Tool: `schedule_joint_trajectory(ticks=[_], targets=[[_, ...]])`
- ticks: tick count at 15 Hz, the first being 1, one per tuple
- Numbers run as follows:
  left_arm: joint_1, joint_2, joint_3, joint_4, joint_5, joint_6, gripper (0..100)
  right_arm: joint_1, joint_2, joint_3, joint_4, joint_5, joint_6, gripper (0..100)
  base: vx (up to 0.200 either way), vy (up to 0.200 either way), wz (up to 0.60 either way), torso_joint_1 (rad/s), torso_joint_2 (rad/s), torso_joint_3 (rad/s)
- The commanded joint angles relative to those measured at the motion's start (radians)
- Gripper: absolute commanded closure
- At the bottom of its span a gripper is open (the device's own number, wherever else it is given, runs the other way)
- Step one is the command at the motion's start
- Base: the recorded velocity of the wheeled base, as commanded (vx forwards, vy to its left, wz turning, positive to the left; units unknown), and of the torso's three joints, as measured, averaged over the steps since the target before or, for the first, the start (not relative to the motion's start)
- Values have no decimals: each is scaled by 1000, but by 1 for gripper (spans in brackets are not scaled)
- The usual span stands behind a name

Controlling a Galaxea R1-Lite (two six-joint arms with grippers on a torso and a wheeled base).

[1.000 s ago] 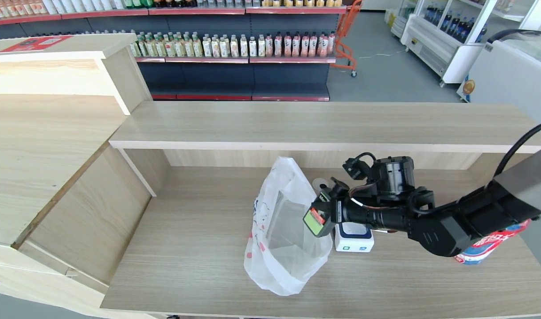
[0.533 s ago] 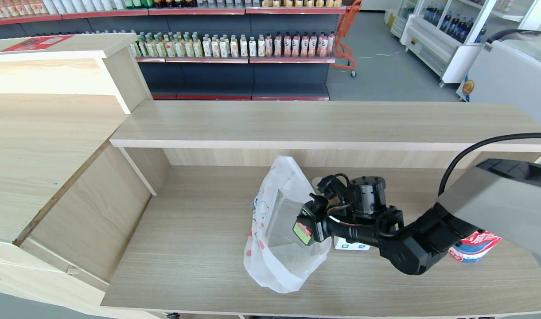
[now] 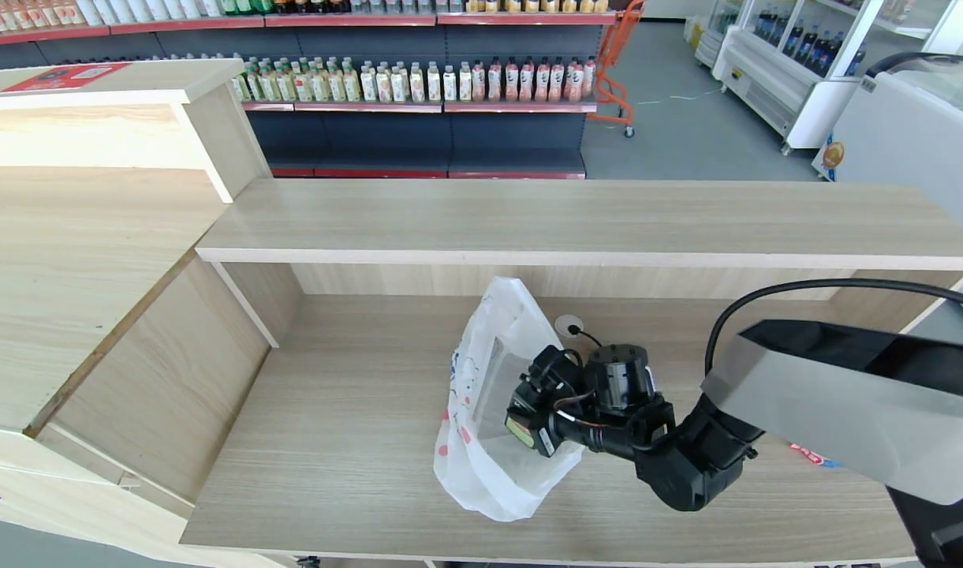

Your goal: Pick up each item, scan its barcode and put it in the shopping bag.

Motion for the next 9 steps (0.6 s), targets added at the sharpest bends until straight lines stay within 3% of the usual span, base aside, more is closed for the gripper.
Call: schedule_joint_trajectory(ticks=[1, 2, 4, 7, 9], targets=[[0, 0, 0, 1, 0, -1, 0, 5, 32, -15, 0, 1, -28, 100, 0, 0, 0, 0, 0, 0], [0, 0, 0, -1, 0, -1, 0, 5, 24, -17, -2, 4, -22, 0, 0, 0, 0, 0, 0, 0], [0, 0, 0, -1, 0, -1, 0, 0, -7, 1, 1, 8, 41, 0, 0, 0, 0, 0, 0, 0], [0, 0, 0, 1, 0, -1, 0, -5, -105, 3, 36, 6, 342, 0, 0, 0, 0, 0, 0, 0], [0, 0, 0, -1, 0, -1, 0, -35, -180, 6, 109, 6, 468, 0, 0, 0, 0, 0, 0, 0]])
